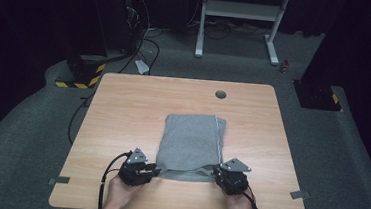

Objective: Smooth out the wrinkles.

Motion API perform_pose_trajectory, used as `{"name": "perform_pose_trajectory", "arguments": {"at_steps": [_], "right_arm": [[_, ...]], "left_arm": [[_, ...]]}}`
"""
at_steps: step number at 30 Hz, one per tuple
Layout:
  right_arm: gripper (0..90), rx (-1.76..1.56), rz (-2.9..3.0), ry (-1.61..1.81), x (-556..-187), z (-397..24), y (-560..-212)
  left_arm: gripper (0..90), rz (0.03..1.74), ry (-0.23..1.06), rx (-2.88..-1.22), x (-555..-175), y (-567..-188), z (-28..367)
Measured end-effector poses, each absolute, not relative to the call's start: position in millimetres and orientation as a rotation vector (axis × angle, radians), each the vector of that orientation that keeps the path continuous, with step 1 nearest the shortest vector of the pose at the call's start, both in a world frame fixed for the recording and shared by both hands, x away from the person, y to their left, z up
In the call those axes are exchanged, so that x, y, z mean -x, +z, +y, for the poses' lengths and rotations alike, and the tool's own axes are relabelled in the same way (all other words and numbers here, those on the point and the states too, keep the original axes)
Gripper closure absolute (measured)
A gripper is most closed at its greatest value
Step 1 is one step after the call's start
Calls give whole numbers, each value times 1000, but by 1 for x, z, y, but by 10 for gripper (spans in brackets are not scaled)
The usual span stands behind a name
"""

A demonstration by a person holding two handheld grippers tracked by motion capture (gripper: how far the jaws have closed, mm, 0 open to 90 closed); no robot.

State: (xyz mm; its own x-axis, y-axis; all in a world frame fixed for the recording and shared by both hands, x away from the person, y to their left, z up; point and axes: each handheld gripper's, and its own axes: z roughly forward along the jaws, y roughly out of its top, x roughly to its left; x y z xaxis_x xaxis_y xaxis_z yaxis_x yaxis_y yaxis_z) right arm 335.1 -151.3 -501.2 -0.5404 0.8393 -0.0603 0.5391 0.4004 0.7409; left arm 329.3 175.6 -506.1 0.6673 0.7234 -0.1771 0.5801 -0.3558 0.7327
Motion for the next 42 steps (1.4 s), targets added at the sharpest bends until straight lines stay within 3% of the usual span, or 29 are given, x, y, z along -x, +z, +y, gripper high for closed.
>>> {"name": "perform_pose_trajectory", "arguments": {"at_steps": [2, 5, 7, 11, 14, 25, 32, 33, 35, 42], "right_arm": [[646, -1206, 2215, 941, -342, -148, -503], [633, -1227, 2209, 898, -350, -143, -508], [721, -1238, 2236, 869, -355, -141, -513], [869, -1229, 2245, 873, -357, -143, -515], [884, -1225, 2246, 892, -352, -147, -511], [884, -1198, 2206, 1011, -330, -161, -489], [869, -1277, 2286, 935, -329, -170, -508], [851, -1281, 2282, 949, -329, -170, -510], [820, -1285, 2258, 1004, -327, -171, -505], [832, -1200, 2269, 1071, -343, -148, -491]], "left_arm": [[553, 1000, 237, -2071, -331, -507, 171], [526, 996, 268, -2103, -335, -510, 162], [579, 996, 279, -2116, -336, -511, 160], [792, 1035, 331, -2136, -341, -516, 157], [869, 1063, 305, -2117, -341, -516, 159], [897, 1057, 265, -2126, -334, -515, 171], [896, 1089, 256, -2100, -327, -513, 189], [891, 1088, 251, -2080, -326, -511, 189], [797, 1045, 200, -2045, -328, -504, 184], [535, 966, 213, -2075, -358, -495, 133]]}}
